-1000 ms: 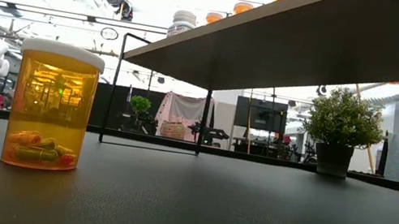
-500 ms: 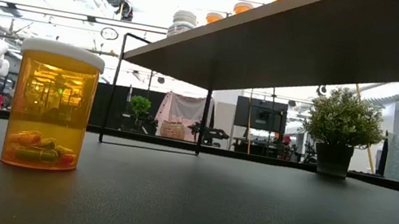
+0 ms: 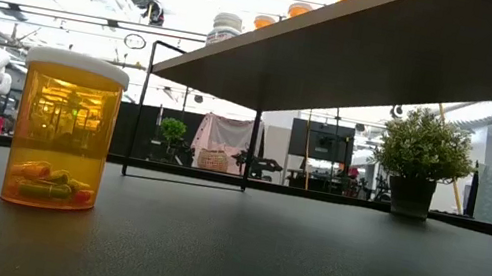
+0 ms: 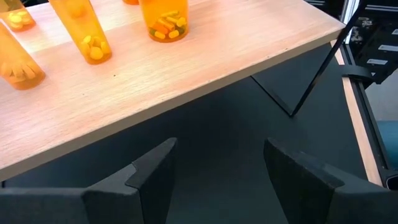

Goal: Pick and place medicine bottles onto shelf by color
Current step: Put the large orange pill bottle on the shelf aligned with the other large orange pill bottle

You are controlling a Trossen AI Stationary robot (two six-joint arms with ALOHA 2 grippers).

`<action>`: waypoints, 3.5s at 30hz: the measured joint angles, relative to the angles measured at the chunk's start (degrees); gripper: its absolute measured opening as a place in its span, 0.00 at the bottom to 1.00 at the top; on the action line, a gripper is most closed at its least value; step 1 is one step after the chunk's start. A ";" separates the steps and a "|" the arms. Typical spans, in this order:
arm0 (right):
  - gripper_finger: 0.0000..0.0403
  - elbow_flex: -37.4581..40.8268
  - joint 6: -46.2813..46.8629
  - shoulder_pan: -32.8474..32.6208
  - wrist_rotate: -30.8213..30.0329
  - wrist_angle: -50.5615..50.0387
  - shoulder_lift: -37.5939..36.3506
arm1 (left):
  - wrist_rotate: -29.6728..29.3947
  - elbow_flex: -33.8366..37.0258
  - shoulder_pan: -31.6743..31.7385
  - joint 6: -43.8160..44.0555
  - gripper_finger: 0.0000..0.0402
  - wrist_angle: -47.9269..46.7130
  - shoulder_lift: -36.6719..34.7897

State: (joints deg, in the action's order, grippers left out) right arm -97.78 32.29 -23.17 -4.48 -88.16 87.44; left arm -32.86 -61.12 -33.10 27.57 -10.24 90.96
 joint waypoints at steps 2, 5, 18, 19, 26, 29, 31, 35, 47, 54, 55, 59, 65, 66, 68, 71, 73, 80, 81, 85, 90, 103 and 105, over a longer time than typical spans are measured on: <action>0.52 0.00 0.02 0.00 -0.03 0.13 0.63 | 0.01 0.00 0.00 0.62 0.59 0.00 0.00; 0.52 0.33 0.18 0.02 -0.12 2.44 0.57 | 0.01 0.00 0.00 1.26 0.59 0.01 0.00; 0.52 0.44 0.00 0.28 0.19 5.84 0.57 | 0.02 0.00 -0.02 2.59 0.59 0.17 0.00; 0.52 0.44 -0.02 0.28 0.21 6.05 0.57 | 0.02 0.00 -0.02 2.69 0.59 0.19 0.00; 0.52 2.55 -0.88 0.30 0.22 7.25 0.57 | 0.02 0.00 -0.02 2.78 0.59 0.24 0.00; 0.52 3.84 -0.96 0.30 0.17 7.61 0.57 | 0.02 0.00 -0.02 2.78 0.59 0.24 0.00; 0.52 4.51 -0.60 0.30 0.17 7.67 0.57 | 0.02 0.00 -0.02 2.78 0.59 0.24 0.00; 0.55 5.77 -1.26 0.30 0.13 8.14 0.57 | 0.02 0.00 -0.02 2.76 0.59 0.25 0.00; 0.68 5.92 -1.70 0.30 -0.01 8.85 0.26 | 0.00 0.00 -1.27 5.55 0.59 0.50 0.44; 0.69 5.92 -2.24 -0.54 -3.25 9.87 -3.07 | -0.28 0.00 -2.41 6.21 0.59 1.06 0.44; 0.69 5.92 -1.87 -0.82 -4.40 9.97 -4.01 | -0.34 0.00 -2.55 6.14 0.59 1.07 0.44; 0.69 5.90 0.14 -2.32 -9.17 10.66 -7.60 | -1.55 0.00 -2.76 7.75 0.59 1.07 0.44; 0.69 5.90 1.61 -7.69 -12.56 10.70 -12.57 | -3.41 0.00 -4.57 13.54 0.59 1.42 2.48; 0.69 5.90 2.14 -9.03 -13.67 10.71 -13.21 | -3.61 0.00 -5.11 14.25 0.59 1.72 3.18; 0.69 5.90 4.35 -11.53 -16.29 10.79 -14.31 | -4.12 0.00 -6.09 15.05 0.59 2.17 4.32; 0.69 5.84 7.75 -15.58 -20.55 10.99 -14.98 | -5.69 0.00 -7.03 16.10 0.59 2.20 5.72; 0.69 5.86 9.37 -18.26 -23.11 11.42 -14.72 | -5.88 0.00 -7.75 16.85 0.59 2.00 6.15; 0.69 11.53 12.44 -25.85 -32.29 19.16 -14.08 | -8.07 -0.02 -9.55 14.15 0.59 1.93 6.21; 0.69 13.06 12.47 -26.72 -33.17 21.23 -14.10 | -8.39 -0.02 -9.61 13.42 0.59 1.94 6.21; 0.69 20.33 11.99 -30.22 -37.02 31.10 -14.10 | -8.46 -0.02 -9.57 12.81 0.59 1.57 6.21; 0.69 30.48 5.12 -34.54 -41.36 48.30 -14.10 | -8.58 -0.02 -9.57 11.05 0.59 1.05 6.21; 0.69 36.61 -4.17 -38.86 -45.24 62.29 -15.11 | -8.28 -5.73 -10.62 10.47 0.59 -6.49 6.19; 0.69 36.61 -5.24 -38.82 -45.20 64.19 -15.18 | -8.13 -5.73 -11.24 10.35 0.59 -6.62 6.39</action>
State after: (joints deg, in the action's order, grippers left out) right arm -61.17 27.05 -62.00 -49.68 -23.97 72.26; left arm -40.99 -66.85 -44.35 37.92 -16.86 97.34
